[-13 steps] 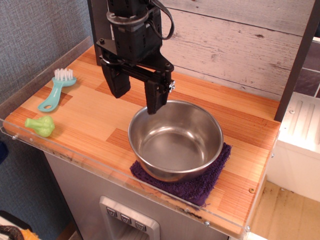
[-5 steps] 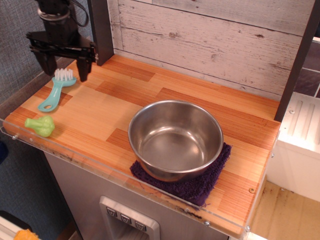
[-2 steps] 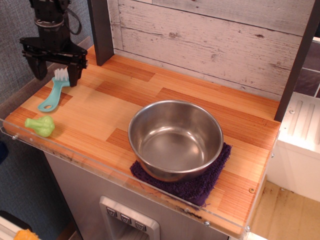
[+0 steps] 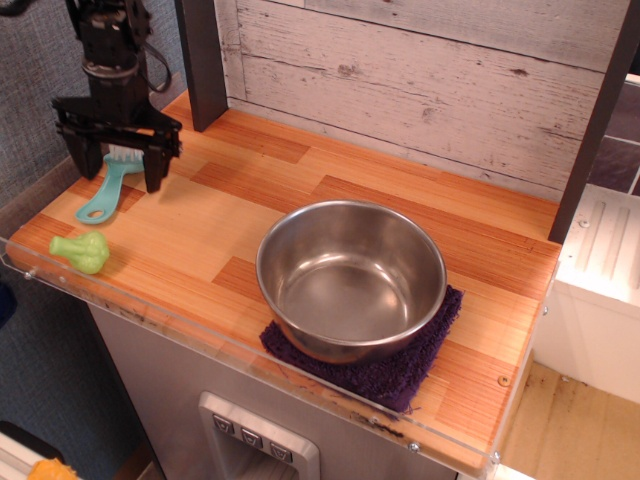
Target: Place the blue brush behind the metal bowl on the purple towel
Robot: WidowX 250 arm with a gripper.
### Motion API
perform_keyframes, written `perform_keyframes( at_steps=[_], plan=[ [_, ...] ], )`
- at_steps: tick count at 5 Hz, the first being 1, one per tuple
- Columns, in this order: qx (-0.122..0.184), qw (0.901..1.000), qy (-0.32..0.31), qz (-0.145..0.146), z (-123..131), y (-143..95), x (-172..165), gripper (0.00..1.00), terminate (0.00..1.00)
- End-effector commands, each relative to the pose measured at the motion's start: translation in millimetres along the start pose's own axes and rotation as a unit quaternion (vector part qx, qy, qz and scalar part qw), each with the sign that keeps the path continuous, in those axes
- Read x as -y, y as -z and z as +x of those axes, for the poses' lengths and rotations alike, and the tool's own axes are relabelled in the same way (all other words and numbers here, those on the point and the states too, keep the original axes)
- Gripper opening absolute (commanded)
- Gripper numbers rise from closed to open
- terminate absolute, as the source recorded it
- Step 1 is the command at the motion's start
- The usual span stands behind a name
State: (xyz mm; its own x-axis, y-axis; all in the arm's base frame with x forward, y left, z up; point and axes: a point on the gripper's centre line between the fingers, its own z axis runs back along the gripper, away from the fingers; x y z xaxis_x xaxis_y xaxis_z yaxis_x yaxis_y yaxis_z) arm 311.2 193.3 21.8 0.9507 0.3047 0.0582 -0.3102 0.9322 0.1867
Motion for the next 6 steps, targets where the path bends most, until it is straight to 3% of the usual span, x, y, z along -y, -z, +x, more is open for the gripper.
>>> perform_keyframes(
  at_steps=[1, 2, 3, 6],
  plan=[
    [0.003, 0.9999, 0.004, 0.009, 7.4, -4.5, 1.4, 1.0, 0.0],
    [-0.001, 1.0, -0.004, 0.009, 5.1, -3.9, -0.3, 1.0, 0.0],
    [0.003, 0.9999, -0.012, 0.004, 0.8, -3.7, -3.1, 0.0, 0.0],
    [0.004, 0.9999, 0.001, -0.016, -4.0, -8.8, 2.4, 0.0, 0.0]
  ],
)
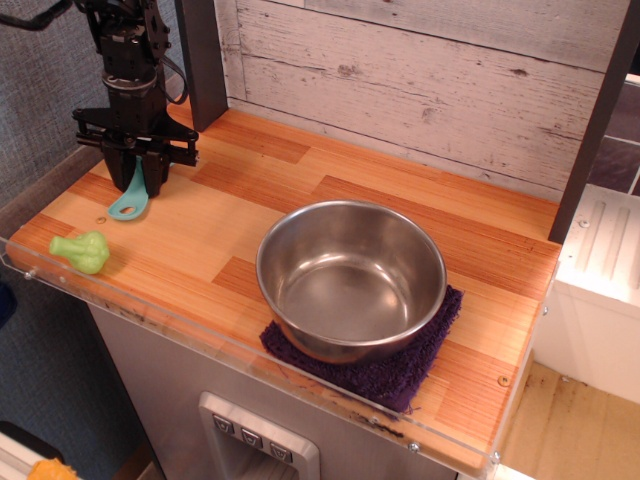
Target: Place the blue brush behind the metal bowl on the purple towel
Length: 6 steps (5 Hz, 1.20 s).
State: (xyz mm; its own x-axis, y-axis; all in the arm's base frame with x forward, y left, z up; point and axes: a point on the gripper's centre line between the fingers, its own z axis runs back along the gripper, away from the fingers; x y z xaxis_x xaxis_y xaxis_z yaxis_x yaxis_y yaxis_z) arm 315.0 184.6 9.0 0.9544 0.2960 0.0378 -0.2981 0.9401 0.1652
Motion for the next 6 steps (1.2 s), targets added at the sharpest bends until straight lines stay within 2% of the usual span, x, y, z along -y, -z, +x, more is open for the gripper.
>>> perform_keyframes(
  at_steps=[1, 2, 3, 4, 5, 6],
  plan=[
    [0.064, 0.9978, -0.002, -0.016, -0.1, -68.5, 1.8, 0.0, 0.0],
    [0.113, 0.9916, 0.017, -0.061, 9.4, -107.7, 28.0, 0.0, 0.0],
    [0.119, 0.9871, 0.059, -0.088, 18.2, -113.3, 67.5, 0.0, 0.0],
    [0.11, 0.9828, 0.109, -0.101, 19.7, -108.7, 117.2, 0.0, 0.0],
    [0.093, 0.9814, 0.136, -0.099, 10.0, -99.7, 152.9, 0.0, 0.0],
    [0.085, 0.9827, 0.13, -0.101, 1.6, -88.6, 170.6, 0.0, 0.0]
  ],
)
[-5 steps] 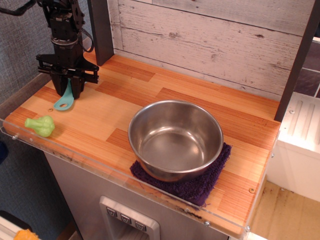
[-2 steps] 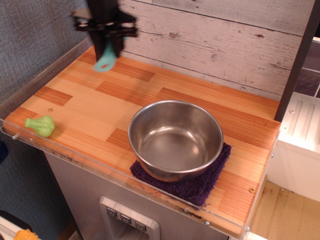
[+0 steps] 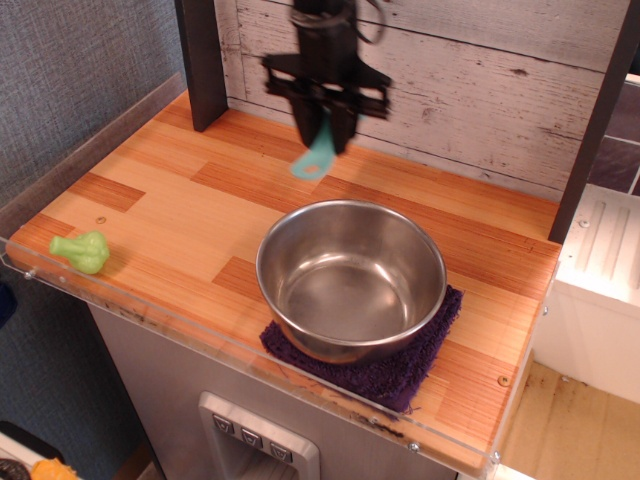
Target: Place the blue brush behind the metal bowl on the purple towel
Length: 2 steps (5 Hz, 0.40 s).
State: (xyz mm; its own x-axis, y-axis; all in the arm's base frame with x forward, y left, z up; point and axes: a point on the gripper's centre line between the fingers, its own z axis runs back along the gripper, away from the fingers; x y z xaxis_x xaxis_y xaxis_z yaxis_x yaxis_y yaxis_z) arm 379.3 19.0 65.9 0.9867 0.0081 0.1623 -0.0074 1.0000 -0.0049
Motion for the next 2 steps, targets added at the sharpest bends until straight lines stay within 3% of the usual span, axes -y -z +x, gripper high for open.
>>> perform_keyframes(
  at_steps=[1, 2],
  plan=[
    [0.002, 0.9997, -0.021, -0.007, -8.2, 11.6, 24.6, 0.0, 0.0],
    [-0.009, 0.9993, -0.034, -0.009, -5.5, 26.5, 34.7, 0.0, 0.0]
  ],
)
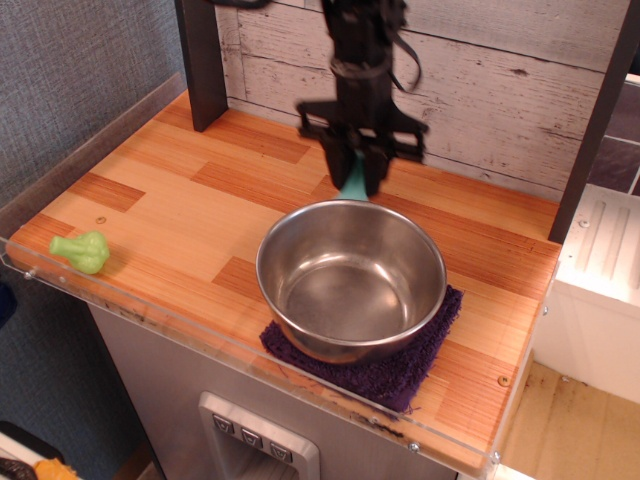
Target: Place the blue brush behind the metal bowl on the purple towel
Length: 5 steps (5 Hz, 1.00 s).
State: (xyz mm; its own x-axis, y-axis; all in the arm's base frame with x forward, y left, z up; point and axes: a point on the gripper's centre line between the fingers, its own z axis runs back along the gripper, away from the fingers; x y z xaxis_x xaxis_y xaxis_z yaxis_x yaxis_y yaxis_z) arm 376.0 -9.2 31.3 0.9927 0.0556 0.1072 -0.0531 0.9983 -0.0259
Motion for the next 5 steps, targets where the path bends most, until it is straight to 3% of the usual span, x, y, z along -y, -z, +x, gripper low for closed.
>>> perform_keyframes(
  at_steps=[1, 2, 4, 5],
  plan=[
    [0.003, 1.0, -0.001, 0.004, 3.0, 3.9, 9.3, 1.0, 0.0],
    [0.009, 0.9996, 0.017, 0.022, 3.9, -0.2, 11.0, 1.0, 0.0],
    [0.086, 0.9956, 0.029, 0.025, -1.5, -65.4, -2.3, 1.0, 0.0],
    [0.099, 0.9947, 0.022, 0.015, -11.7, -93.9, -15.6, 1.0, 0.0]
  ],
)
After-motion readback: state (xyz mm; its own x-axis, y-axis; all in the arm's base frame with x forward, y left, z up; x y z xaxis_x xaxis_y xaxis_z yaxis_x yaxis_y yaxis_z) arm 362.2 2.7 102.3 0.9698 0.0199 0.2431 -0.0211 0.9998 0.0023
